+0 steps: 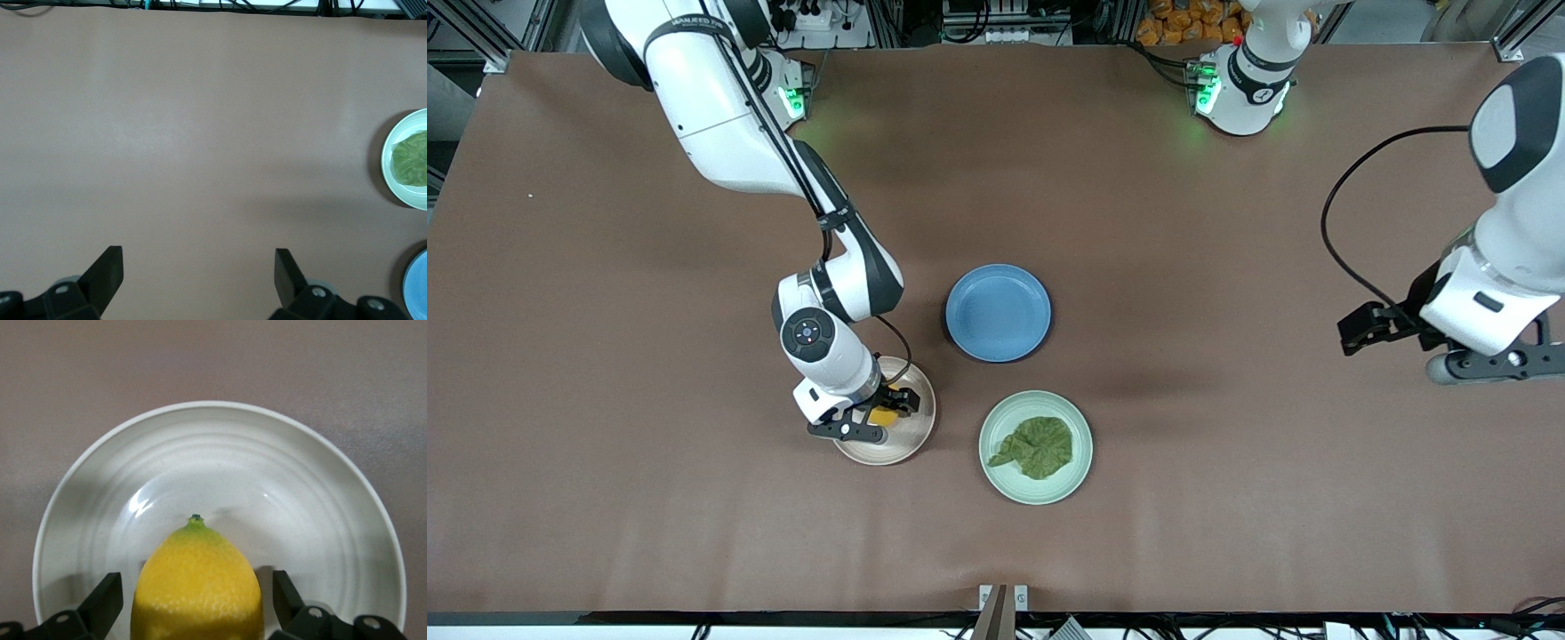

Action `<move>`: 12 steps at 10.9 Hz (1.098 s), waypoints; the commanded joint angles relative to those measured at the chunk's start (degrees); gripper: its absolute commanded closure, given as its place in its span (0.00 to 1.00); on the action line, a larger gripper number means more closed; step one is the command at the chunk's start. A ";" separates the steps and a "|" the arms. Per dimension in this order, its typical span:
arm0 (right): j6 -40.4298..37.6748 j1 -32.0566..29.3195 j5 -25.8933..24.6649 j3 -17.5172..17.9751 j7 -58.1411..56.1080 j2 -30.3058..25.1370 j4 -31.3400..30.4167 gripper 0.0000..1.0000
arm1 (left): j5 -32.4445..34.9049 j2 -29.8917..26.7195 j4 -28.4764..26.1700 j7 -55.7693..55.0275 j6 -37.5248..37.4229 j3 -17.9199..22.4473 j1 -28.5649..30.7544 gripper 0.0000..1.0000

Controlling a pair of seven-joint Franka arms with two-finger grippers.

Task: Place lemon and lettuce in plates
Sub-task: 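Lower the lemon onto the pink plate and open the right gripper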

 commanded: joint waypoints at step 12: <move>-45.32 -16.03 2.90 -0.12 -24.57 -8.05 17.51 0.00 | -1.14 -6.48 -1.19 1.35 -7.61 -0.11 0.33 0.00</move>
